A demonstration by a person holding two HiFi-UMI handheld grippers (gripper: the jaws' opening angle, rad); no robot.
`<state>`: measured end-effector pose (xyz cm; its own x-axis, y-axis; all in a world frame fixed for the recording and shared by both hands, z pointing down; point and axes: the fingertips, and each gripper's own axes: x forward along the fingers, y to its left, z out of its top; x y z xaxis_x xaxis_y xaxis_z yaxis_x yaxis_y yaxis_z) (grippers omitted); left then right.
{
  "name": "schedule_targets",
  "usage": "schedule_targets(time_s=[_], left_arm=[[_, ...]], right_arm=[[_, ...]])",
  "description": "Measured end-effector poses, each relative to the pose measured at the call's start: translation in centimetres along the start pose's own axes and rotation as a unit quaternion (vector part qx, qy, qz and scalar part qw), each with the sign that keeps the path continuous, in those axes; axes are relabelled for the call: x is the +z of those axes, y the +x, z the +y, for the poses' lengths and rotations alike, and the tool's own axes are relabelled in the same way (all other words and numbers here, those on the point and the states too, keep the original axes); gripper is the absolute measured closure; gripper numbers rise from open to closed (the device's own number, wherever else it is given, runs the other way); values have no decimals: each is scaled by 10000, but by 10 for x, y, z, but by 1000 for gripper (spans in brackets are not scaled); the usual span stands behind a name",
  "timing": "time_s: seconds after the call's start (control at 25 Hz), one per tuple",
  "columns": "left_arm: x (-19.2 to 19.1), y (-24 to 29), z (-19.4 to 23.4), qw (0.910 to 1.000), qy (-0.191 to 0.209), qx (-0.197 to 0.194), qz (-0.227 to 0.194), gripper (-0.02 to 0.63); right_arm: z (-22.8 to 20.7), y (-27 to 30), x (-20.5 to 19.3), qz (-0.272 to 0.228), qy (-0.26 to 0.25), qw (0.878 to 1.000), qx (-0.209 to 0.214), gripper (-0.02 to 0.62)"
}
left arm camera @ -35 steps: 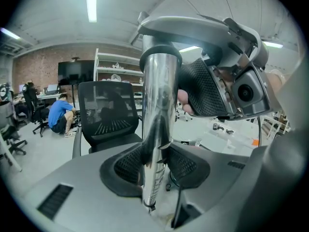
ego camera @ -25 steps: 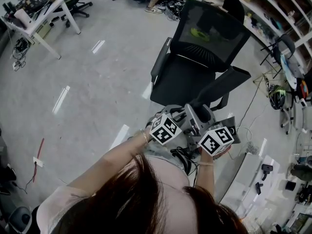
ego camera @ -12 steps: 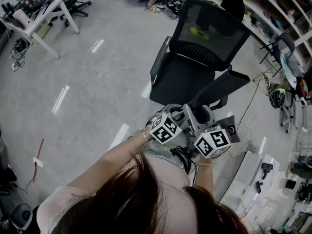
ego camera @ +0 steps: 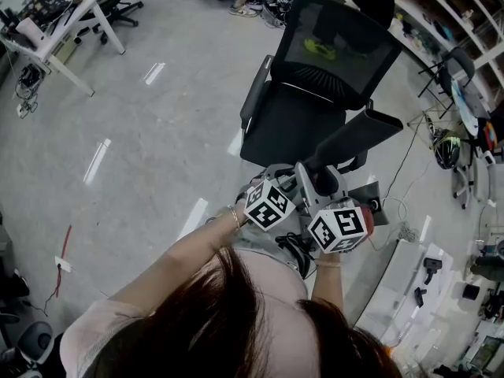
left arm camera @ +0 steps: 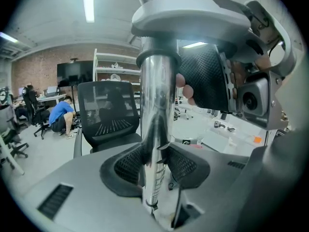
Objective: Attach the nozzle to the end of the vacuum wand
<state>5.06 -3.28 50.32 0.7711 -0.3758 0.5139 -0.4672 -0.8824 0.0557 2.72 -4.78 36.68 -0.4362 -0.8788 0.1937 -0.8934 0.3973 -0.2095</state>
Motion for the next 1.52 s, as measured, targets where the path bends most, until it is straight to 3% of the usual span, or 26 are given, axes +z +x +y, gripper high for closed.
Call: schedule_targets(time_s=[0.52, 0.8, 1.12, 1.52], left_arm=[[0, 3, 5, 9999, 19, 117, -2, 448], [0, -1, 0, 9998, 107, -66, -161, 448], [-3, -7, 3, 9993, 156, -230, -265, 448], [-4, -9, 12, 9995, 253, -3, -205, 448]], right_arm=[[-5, 5, -1, 55, -12, 9982, -594, 410], [2, 0, -5, 431, -44, 9989, -176, 410], [13, 1, -9, 923, 80, 9936, 651, 410], [12, 9, -10, 1074, 124, 9941, 37, 414]])
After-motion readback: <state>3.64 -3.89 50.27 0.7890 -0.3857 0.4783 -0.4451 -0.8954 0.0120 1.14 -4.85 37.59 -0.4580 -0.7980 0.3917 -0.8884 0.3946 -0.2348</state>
